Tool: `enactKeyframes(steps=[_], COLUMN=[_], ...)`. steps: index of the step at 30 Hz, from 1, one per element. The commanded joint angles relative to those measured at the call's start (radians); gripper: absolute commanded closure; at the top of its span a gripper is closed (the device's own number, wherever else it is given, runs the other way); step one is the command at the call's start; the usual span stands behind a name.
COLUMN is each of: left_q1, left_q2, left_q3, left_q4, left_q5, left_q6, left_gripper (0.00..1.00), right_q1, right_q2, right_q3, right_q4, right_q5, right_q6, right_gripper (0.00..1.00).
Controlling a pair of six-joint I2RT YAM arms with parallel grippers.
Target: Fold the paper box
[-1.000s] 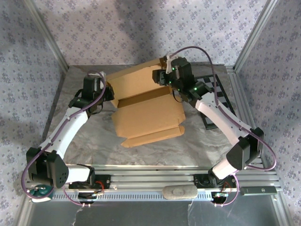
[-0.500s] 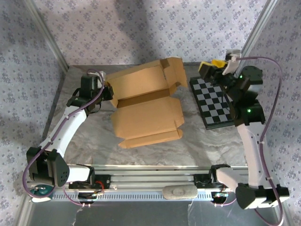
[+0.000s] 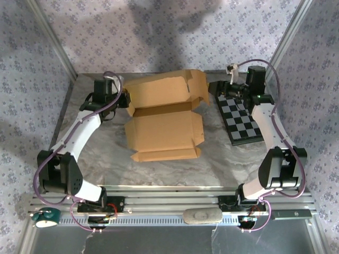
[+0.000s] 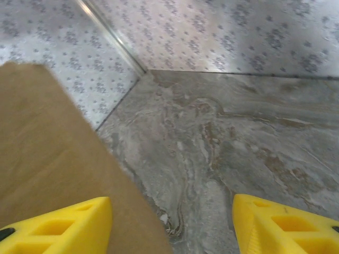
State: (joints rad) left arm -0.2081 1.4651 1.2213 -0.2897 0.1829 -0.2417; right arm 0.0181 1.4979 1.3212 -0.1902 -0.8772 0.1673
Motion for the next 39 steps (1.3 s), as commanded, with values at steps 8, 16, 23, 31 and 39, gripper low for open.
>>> enactKeyframes(steps=[8, 16, 23, 31, 39], left_q1=[0.067, 0.082, 0.084, 0.08, 0.075], left_q2=[0.156, 0.178, 0.175, 0.169, 0.169], left_q3=[0.2, 0.163, 0.173, 0.172, 0.179], left_q4=[0.046, 0.101, 0.087, 0.08, 0.065], left_q5=[0.205, 0.257, 0.256, 0.257, 0.249], left_q6=[0.078, 0.059, 0.058, 0.058, 0.065], left_gripper=[1.0, 1.0, 1.0, 1.0, 1.0], right_q1=[0.026, 0.06, 0.11, 0.162, 0.213], right_q2=[0.072, 0.078, 0.103, 0.094, 0.048], right_q3=[-0.005, 0.023, 0.075, 0.113, 0.126], right_q4=[0.081, 0.033, -0.031, -0.083, -0.09], right_q5=[-0.077, -0.078, -0.055, 0.015, 0.104], right_q6=[-0.061, -0.127, -0.176, -0.223, -0.274], right_gripper=[0.37, 0.37, 0.37, 0.36, 0.35])
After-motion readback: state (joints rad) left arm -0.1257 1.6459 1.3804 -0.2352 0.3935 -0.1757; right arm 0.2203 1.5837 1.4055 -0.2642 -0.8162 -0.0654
